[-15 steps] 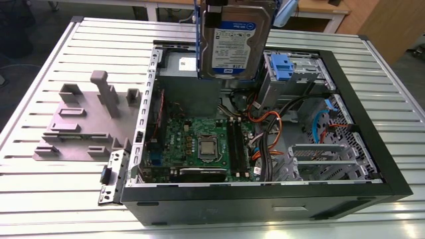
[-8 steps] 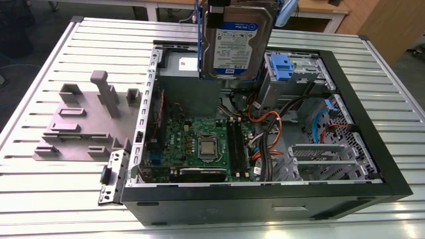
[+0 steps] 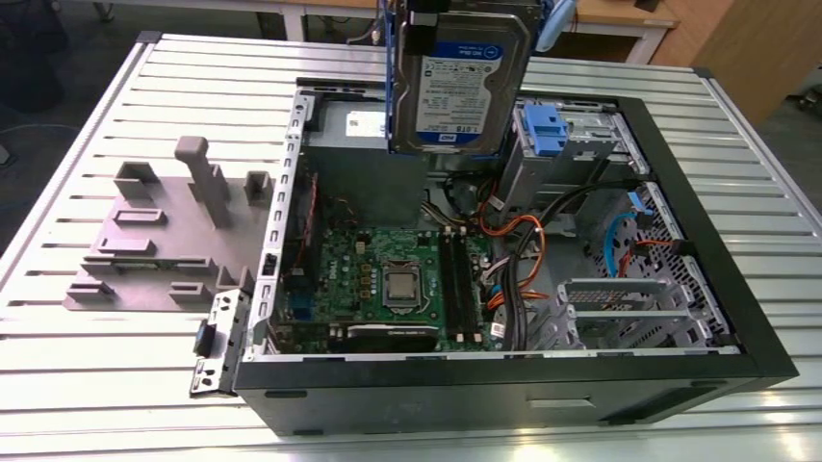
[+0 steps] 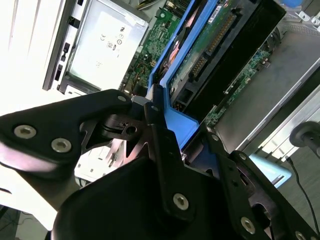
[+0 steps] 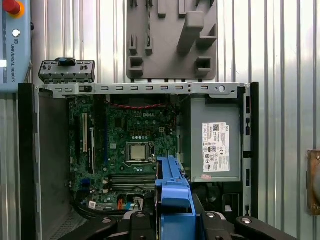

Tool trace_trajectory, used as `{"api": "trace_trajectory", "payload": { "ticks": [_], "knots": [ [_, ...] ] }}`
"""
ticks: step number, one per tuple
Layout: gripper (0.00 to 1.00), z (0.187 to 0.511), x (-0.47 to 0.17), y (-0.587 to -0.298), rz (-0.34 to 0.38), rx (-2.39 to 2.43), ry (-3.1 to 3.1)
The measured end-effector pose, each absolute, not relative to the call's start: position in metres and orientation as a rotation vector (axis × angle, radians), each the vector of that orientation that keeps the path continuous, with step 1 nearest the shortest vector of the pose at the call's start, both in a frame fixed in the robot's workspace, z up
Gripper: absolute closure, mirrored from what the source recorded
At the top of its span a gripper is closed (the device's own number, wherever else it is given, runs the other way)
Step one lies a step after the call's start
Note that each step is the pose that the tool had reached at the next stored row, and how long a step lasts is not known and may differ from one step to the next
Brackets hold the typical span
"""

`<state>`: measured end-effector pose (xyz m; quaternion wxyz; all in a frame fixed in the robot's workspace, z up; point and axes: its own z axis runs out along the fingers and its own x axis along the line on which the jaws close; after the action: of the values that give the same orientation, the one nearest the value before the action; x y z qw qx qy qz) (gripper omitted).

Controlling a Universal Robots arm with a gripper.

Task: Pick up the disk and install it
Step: 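Insert the disk into the insertion slot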

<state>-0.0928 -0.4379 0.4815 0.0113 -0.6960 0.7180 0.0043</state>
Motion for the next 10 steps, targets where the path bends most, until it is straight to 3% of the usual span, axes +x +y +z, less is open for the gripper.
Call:
{"api": "trace_trajectory", "payload": {
  "ticks": [10],
  "knots": [
    [0.64,0.4814,-0.0902,-0.4387,0.013,-2.171,2.239]
  ]
}}
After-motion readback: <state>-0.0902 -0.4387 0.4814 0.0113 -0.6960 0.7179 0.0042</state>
